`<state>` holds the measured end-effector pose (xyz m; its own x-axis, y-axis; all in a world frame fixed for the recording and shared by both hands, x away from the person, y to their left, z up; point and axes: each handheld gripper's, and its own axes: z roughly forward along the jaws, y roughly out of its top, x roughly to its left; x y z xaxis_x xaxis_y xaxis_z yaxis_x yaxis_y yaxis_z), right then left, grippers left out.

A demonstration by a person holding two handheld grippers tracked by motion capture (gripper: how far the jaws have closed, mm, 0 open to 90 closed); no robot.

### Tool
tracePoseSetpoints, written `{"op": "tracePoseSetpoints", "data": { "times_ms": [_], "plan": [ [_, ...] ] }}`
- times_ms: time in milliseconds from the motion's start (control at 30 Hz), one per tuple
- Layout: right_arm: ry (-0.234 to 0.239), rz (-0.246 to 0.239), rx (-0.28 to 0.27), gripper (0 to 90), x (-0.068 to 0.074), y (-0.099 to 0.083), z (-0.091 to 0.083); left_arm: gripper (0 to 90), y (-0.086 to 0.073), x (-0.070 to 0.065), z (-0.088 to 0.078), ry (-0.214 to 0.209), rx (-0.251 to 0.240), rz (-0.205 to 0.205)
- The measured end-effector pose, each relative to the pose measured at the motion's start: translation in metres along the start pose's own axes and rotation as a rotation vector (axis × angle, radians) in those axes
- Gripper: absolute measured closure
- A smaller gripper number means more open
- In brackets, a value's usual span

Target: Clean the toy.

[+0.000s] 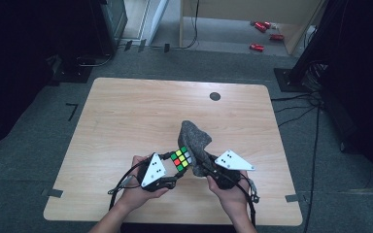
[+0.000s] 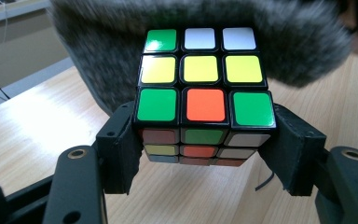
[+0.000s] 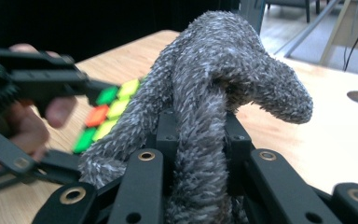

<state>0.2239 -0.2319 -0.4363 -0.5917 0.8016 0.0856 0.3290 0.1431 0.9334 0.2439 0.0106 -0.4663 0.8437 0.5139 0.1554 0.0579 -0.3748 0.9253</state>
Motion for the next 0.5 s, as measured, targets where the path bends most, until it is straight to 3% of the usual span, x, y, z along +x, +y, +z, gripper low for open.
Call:
{"op": "tracePoseSetpoints", "data": {
  "times_ms": [133,267,367,500],
  "plan": [
    [0.000,0.020,0.023,74.9,-0.0015,-0.0028,0.0021,35.5,-0.0022,0.0016,0.0003,-0.010,0.001,-0.020],
    [0.023,0.014,-0.010,74.7,0.0033,0.0033,-0.0020,35.5,-0.0060,-0.0030,0.0041,-0.015,0.023,-0.005],
    [0.023,0.007,-0.018,74.7,0.0050,0.0050,-0.0027,35.5,-0.0049,-0.0056,0.0042,-0.013,0.016,0.003],
    [0.025,0.041,-0.022,74.7,-0.0016,0.0012,-0.0018,35.5,-0.0035,-0.0029,0.0003,-0.019,-0.013,-0.017]
  ]
}}
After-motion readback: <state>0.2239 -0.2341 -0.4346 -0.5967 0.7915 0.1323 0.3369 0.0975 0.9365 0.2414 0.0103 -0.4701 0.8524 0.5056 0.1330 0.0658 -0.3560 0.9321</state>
